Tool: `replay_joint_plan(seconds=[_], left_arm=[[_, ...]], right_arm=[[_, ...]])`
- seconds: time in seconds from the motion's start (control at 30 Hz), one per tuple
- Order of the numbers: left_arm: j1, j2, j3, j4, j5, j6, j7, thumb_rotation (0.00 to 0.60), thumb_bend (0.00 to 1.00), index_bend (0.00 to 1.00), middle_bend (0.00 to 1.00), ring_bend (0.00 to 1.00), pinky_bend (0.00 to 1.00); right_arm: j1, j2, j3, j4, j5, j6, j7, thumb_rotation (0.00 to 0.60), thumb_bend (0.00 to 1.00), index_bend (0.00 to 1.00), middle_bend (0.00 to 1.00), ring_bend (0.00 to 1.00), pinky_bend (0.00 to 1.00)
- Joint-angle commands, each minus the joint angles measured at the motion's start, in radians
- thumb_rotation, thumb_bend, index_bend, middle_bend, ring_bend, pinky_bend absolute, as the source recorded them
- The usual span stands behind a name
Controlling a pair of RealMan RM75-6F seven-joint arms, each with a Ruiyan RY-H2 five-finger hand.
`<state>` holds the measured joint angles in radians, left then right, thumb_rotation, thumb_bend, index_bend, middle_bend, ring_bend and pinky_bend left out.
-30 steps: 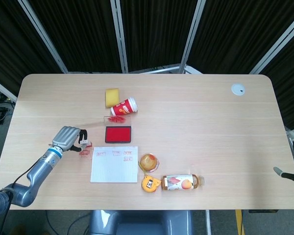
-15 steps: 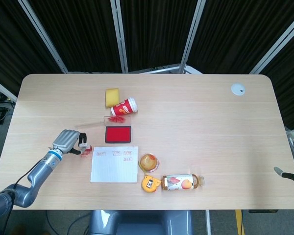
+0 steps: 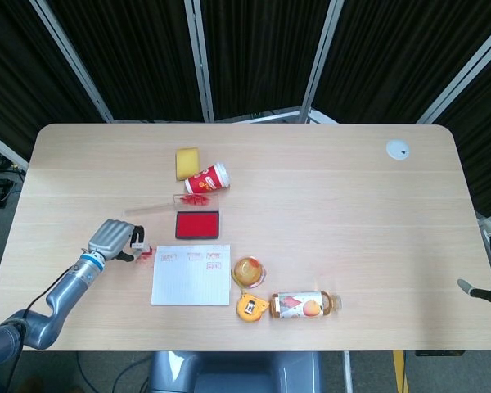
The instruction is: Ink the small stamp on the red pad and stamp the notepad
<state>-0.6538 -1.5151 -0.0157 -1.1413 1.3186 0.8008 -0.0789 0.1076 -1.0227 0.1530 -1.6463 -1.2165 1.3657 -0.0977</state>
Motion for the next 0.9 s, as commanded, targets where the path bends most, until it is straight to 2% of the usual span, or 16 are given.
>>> replay_joint_plan(seconds=[0.03, 0.37, 0.6, 0.9], left_arm=[[0.003, 0.000, 0.002, -0.001, 0.003, 0.004, 0.012, 0.600, 0.34, 0.56, 0.56, 0.84, 0.88], [0.010, -0.011, 0.002, 0.006, 0.002, 0.007, 0.035, 0.600, 0.33, 0.54, 0.53, 0.84, 0.88], [0.016, -0.012, 0.001, 0.007, -0.003, 0.005, 0.055, 0.600, 0.19, 0.45, 0.43, 0.83, 0.87], [0.021, 0.000, -0.001, -0.013, 0.004, 0.012, 0.061, 0.600, 0.16, 0.43, 0.41, 0.83, 0.87]], right_arm=[[0.000, 0.000, 0.000, 0.000, -0.001, 0.000, 0.000, 0.600, 0.00, 0.00, 0.00, 0.00, 0.00], [-0.001, 0.000, -0.001, -0.001, -0.002, 0.002, -0.001, 0.600, 0.00, 0.00, 0.00, 0.00, 0.00], [-0.001, -0.001, -0.001, -0.001, -0.002, 0.002, -0.002, 0.600, 0.00, 0.00, 0.00, 0.00, 0.00], [-0.001, 0.000, -0.002, -0.002, -0.005, 0.002, -0.001, 0.600, 0.00, 0.00, 0.00, 0.00, 0.00]])
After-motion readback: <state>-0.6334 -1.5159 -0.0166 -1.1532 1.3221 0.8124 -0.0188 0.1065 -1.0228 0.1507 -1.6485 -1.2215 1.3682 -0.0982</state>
